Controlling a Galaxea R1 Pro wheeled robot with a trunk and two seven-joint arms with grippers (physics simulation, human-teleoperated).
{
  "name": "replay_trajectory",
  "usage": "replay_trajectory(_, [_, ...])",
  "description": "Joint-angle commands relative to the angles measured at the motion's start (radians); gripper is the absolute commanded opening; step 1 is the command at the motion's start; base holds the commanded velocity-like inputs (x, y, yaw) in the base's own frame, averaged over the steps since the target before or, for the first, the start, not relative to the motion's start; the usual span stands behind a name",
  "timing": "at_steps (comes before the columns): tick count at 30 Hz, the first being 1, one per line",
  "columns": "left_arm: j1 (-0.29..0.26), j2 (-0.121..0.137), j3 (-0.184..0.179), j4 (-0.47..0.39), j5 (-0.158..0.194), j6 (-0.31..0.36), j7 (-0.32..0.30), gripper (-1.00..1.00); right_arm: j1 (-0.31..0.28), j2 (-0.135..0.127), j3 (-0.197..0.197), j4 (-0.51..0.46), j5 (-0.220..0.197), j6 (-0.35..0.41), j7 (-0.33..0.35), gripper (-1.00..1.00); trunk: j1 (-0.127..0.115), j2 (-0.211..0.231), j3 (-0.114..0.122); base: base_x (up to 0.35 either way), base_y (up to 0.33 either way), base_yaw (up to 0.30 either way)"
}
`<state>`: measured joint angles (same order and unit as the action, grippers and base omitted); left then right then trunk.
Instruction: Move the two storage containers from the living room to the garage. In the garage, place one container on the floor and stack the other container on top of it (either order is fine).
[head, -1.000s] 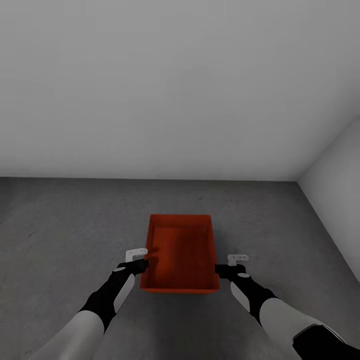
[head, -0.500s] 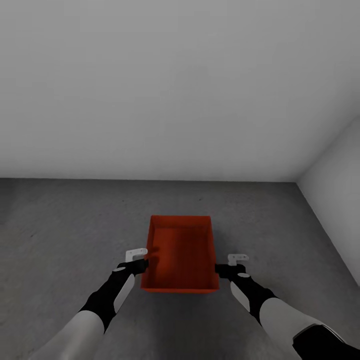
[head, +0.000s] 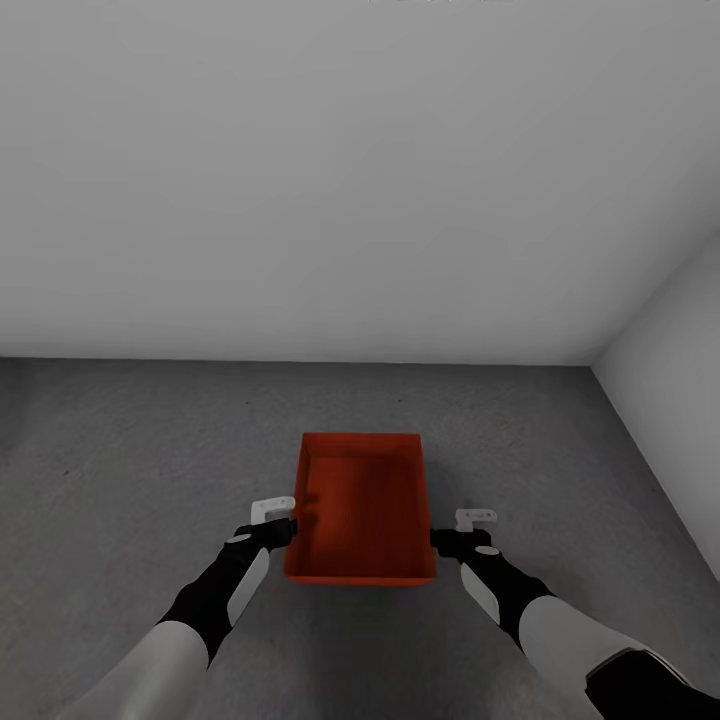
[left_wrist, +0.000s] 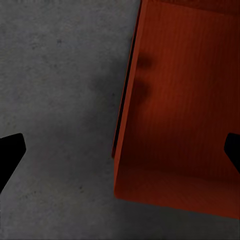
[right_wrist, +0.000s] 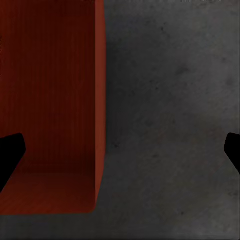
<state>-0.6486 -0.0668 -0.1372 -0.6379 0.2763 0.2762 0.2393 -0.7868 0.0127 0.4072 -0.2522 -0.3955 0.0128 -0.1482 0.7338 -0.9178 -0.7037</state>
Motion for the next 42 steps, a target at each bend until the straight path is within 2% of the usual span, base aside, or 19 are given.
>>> replay_trajectory(1, [0.0,0.001,-0.005,-0.002,0.011,0.004,0.009,1.0,0.0,0.0,0.009,-0.001,-0.008,0.001,-0.006,1.0,-0.004,0.007,0.003,0.0,0.0,0.0])
replay_trajectory(42, [0.0,0.002,-0.005,-0.003,0.011,0.005,0.009,1.0,-0.001,-0.002,0.009,-0.001,-0.008,-0.002,-0.007,1.0,-0.161,0.294,0.131,0.0,0.0,0.0])
